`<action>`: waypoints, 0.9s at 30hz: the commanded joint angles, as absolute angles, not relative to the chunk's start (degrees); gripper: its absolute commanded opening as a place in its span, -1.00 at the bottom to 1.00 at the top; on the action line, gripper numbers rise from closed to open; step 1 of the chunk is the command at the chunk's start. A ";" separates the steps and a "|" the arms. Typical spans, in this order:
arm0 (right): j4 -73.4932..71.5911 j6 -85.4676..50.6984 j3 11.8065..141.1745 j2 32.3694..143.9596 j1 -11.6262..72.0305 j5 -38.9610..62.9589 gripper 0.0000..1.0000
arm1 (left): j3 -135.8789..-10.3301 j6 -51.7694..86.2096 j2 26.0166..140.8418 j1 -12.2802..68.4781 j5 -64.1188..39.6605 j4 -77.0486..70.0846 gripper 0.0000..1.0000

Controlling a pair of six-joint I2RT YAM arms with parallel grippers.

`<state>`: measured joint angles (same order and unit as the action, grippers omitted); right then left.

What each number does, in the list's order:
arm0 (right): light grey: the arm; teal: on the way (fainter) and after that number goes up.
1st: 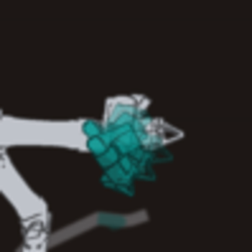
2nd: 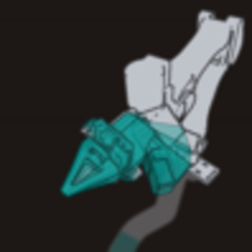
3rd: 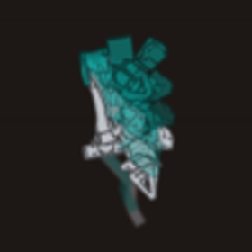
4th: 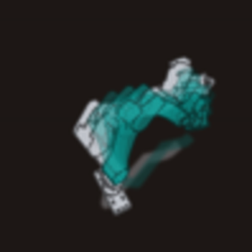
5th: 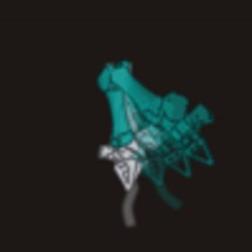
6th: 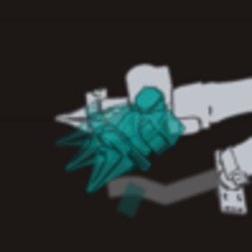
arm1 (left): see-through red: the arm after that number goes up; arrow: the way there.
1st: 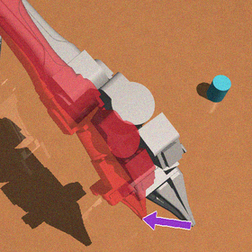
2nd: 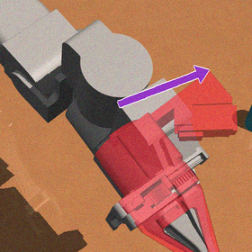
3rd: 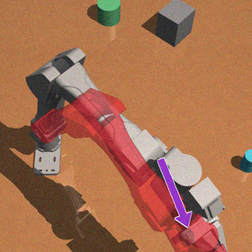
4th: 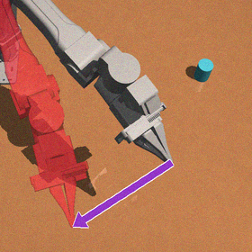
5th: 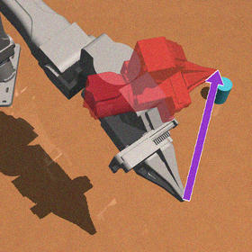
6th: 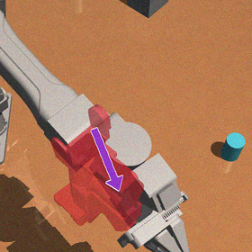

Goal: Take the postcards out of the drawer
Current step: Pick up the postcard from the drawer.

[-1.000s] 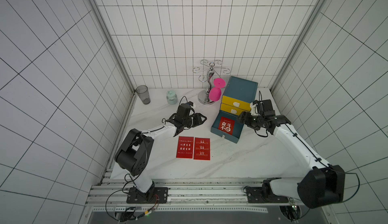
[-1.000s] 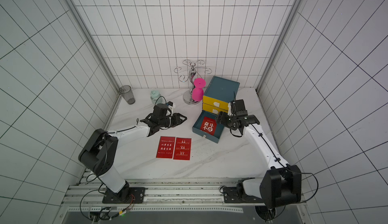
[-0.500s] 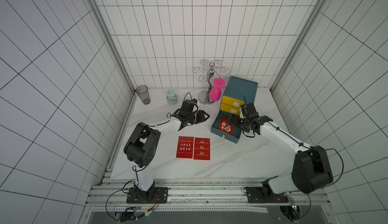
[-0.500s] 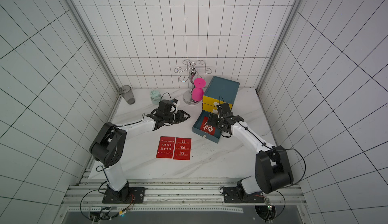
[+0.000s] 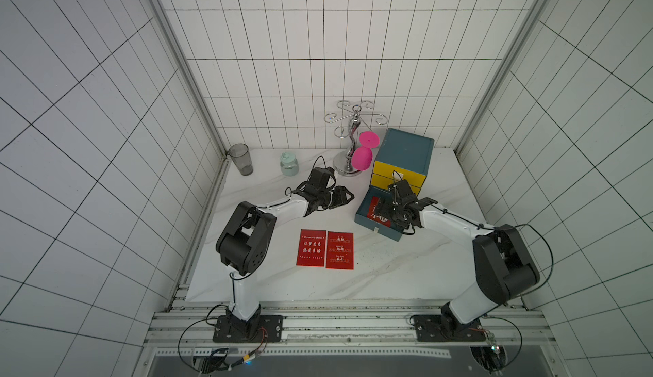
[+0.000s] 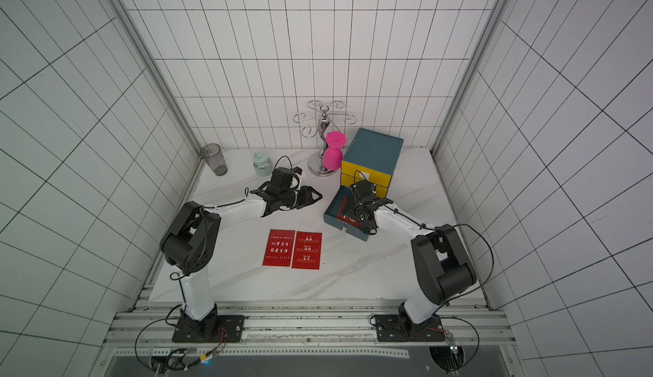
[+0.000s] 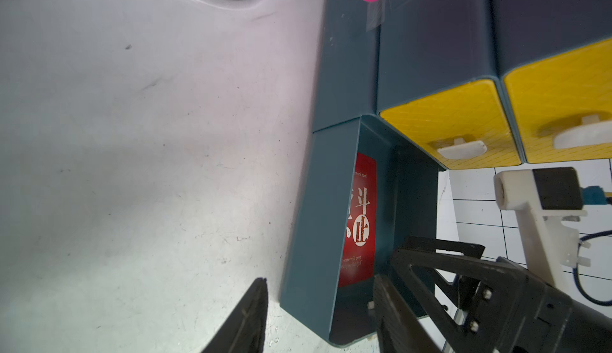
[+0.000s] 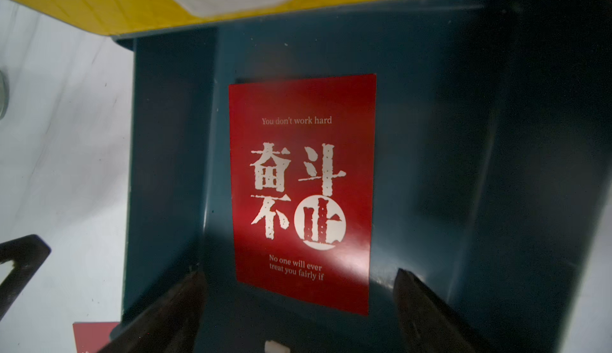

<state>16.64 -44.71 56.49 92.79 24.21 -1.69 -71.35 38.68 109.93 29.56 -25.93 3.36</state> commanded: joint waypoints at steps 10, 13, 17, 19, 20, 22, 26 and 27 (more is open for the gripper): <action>13.48 -48.87 55.32 97.30 24.87 -5.66 0.85 | -76.06 36.12 113.96 30.22 -26.87 4.33 0.02; 13.46 -50.69 55.37 97.97 24.86 -6.64 0.86 | -76.90 35.34 114.95 30.49 -27.01 4.54 0.03; 13.21 -51.19 55.40 98.83 24.87 -7.69 0.88 | -77.73 34.09 115.88 30.95 -26.91 4.54 0.04; 12.47 -51.32 55.37 99.26 24.87 -7.53 0.88 | -78.26 33.32 116.34 31.27 -27.04 4.64 0.05; 12.25 -51.48 55.35 99.50 24.87 -7.35 0.88 | -78.59 33.12 116.59 31.29 -27.07 4.73 0.05; 11.53 -52.06 55.46 100.19 24.87 -6.69 0.88 | -79.56 32.66 117.26 31.50 -27.31 5.43 0.05; 10.66 -53.12 55.54 101.16 24.96 -6.02 0.87 | -81.48 31.85 118.61 31.81 -27.72 6.99 0.05; 10.31 -53.26 55.50 101.39 25.00 -5.81 0.86 | -82.05 31.51 118.96 31.94 -27.77 7.53 0.05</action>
